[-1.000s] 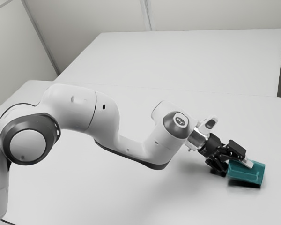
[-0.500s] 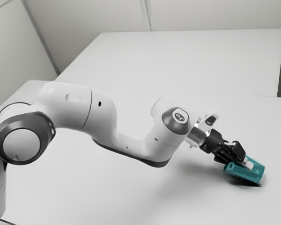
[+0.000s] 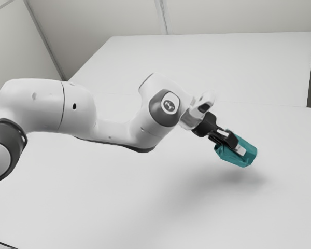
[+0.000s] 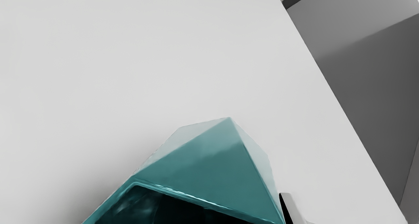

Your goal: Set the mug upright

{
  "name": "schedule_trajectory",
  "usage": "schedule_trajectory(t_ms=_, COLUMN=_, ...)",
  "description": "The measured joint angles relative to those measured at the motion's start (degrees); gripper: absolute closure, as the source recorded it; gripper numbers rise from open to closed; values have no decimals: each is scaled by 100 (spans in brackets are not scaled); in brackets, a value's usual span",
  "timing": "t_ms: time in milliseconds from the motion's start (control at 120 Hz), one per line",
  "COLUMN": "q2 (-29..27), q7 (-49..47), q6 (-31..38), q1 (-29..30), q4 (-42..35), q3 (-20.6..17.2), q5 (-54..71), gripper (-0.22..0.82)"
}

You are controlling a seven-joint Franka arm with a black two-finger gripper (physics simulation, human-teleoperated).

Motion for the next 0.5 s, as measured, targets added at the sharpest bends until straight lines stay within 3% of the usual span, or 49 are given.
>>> schedule_trajectory(t_ms=275, q2=-800, q7=-512, q6=-1059, q1=911, q4=-124, q3=21, q5=3513, gripper=75)
schedule_trajectory(t_ms=500, q2=-1474, q7=-1269, q6=-1765, q1=1506, q4=-492, q3=20, q5=4629, gripper=75)
